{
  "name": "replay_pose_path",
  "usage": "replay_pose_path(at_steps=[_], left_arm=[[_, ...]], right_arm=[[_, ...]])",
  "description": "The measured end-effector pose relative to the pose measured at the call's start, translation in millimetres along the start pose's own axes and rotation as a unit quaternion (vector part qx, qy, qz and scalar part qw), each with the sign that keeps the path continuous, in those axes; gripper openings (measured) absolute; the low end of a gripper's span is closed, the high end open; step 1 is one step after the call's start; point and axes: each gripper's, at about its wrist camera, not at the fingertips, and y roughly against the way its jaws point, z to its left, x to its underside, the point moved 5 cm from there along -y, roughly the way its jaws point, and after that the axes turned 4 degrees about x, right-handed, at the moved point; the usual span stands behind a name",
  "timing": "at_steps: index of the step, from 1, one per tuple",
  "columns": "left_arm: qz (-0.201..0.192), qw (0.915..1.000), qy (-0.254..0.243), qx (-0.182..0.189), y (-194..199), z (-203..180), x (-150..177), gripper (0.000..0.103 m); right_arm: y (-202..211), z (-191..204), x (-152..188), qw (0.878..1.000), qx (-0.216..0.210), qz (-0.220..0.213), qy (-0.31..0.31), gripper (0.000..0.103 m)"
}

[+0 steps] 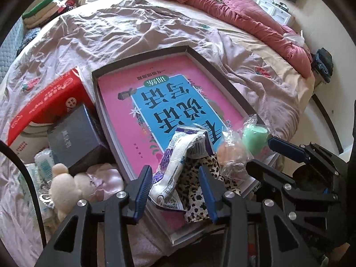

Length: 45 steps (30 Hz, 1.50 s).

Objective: Organize soft objects
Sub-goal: 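Lower the snack packet and clear bag onto the pink tray and open both tools, then grasp the green-white tissue pack with the left tool while the right tool grasps the teddy bear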

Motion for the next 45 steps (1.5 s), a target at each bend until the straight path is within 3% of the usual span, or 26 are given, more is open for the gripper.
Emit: replay_pose_path(at_steps=[8,19,22,45], left_arm=[[-0.017,0.9997,-0.001,-0.017,19.7,4.3,3.8,0.053],[-0.036,0.9990,0.011,-0.024,44.6,16.9,12.7,0.055],[-0.043,0.9986,0.013,-0.026,52.5,21.5,15.8,0.056],[-0.089,0.9888,0.109,-0.049,121.5,114.0,60.7,0.057]], right_arm=[[11.5,5.1,-5.4,1.000,0.002,-0.017,0.000,0.061],[25.6,14.7,-12.9,0.999,0.002,-0.036,0.001,0.063],[28.8,18.9,-15.7,0.999,0.004,-0.040,0.004,0.069],[52.4,97.6,-23.1,0.994,-0.020,-0.065,0.088,0.073]])
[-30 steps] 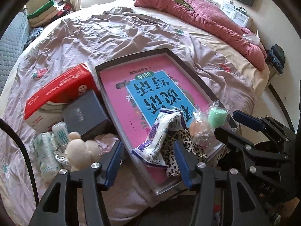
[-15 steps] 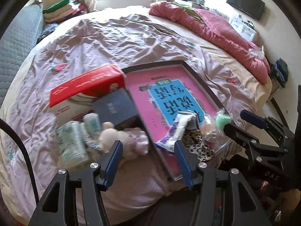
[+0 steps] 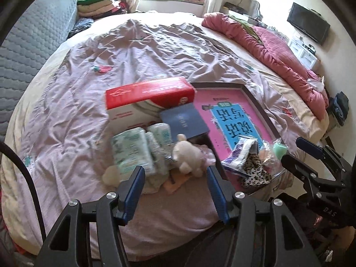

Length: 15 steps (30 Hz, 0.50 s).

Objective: Organize soft objects
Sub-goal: 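Grasp the green-white tissue pack with the left tool while the right tool grasps the teddy bear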

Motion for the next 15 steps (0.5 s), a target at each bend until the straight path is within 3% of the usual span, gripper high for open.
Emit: replay_pose_path(at_steps=[15], left_arm=[[0.000,0.9990,0.045,-0.006,10.5,47.7,21.6,0.057]], right_arm=[[-5.7,52.1,4.2,0.998,-0.019,0.012,0.056,0.073]])
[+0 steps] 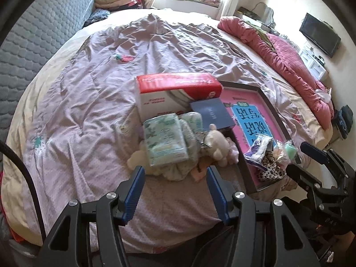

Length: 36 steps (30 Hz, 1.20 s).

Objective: Organize soft objects
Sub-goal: 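Grasp the green-white tissue pack with the left tool while the right tool grasps the teddy bear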

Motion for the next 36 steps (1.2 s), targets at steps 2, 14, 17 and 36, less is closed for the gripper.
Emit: replay_pose_path(at_steps=[2,14,17,36], left_arm=[[0.004,1.0000,0.008,0.000,-2.3,6.6,1.6,0.057],[0.019,0.9989,0.040,0.015,-23.9,23.1,-5.5,0.057],[0.027,0.9984,0.046,0.020,-34.0,23.9,-9.4,0.057],[0.072,0.9947,0.063,0.039,-90.0,24.9,-27.4,0.057]], right_arm=[[-2.7,5.2,0.1,1.000,-0.002,0.002,0.007,0.073],[-34.2,28.3,3.5,0.999,-0.018,0.026,0.038,0.073],[-47.4,30.4,3.4,0.998,-0.021,0.035,0.042,0.073],[-133.0,55.9,-5.0,0.988,0.003,0.053,0.147,0.064]])
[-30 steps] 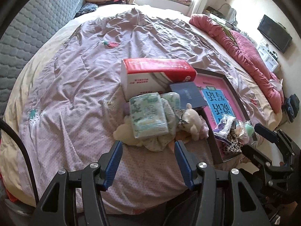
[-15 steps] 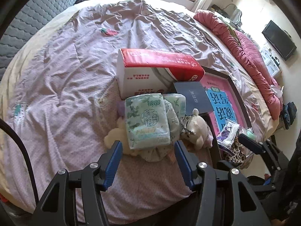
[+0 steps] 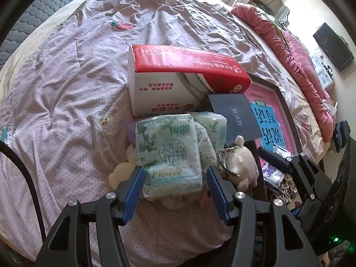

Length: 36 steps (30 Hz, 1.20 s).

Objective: Organize soft objects
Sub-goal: 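Grasp the green-white tissue pack with the left tool while the right tool grasps the teddy bear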

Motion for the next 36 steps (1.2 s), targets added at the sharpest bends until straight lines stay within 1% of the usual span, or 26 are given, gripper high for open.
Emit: replay_pose_path(at_steps=[2,3,6,9,11,16,19,22,23,27,32,36], left_arm=[[0.001,1.0000,0.003,-0.001,-2.8,2.6,-3.2,0.057],[0.003,1.0000,0.005,-0.001,-4.4,3.4,-4.4,0.058],[0.004,0.9999,0.012,0.002,-7.5,5.6,-7.7,0.058],[0.004,0.9998,0.017,0.003,-10.3,6.8,-9.5,0.058],[0.003,0.9998,0.018,0.004,-12.9,7.5,-10.4,0.058],[-0.002,0.9993,0.026,0.026,-16.6,10.0,-10.2,0.057],[-0.003,0.9987,0.034,0.038,-17.2,11.1,-9.8,0.054],[-0.009,0.9985,0.033,0.042,-13.7,11.3,-9.0,0.048],[-0.011,0.9985,0.031,0.043,-11.4,10.9,-8.7,0.044],[-0.023,0.9983,0.026,0.047,-0.5,8.1,-9.2,0.042],[-0.043,0.9978,0.021,0.046,18.1,3.2,-9.9,0.041],[-0.065,0.9971,0.001,0.038,39.6,-6.7,-13.0,0.041]], right_arm=[[-2.8,0.8,-0.9,1.000,-0.007,0.000,-0.001,0.053],[-4.2,1.6,-1.4,1.000,-0.010,0.000,-0.002,0.052],[-5.6,2.6,-1.4,1.000,-0.017,-0.001,-0.004,0.047],[-1.0,-4.0,0.2,0.999,-0.036,-0.002,-0.031,0.043],[4.9,-9.5,0.9,0.997,-0.048,-0.007,-0.053,0.042],[22.8,-19.6,0.5,0.994,-0.065,-0.025,-0.088,0.042],[31.2,-21.1,-0.2,0.992,-0.072,-0.033,-0.097,0.042],[40.4,-21.7,-0.5,0.990,-0.079,-0.041,-0.105,0.042],[42.5,-21.9,-1.1,0.990,-0.080,-0.042,-0.106,0.042],[49.4,-26.0,-3.3,0.989,-0.083,-0.050,-0.116,0.042],[61.6,-31.0,-5.1,0.987,-0.084,-0.061,-0.126,0.042],[73.6,-35.9,-7.9,0.985,-0.083,-0.073,-0.132,0.042]])
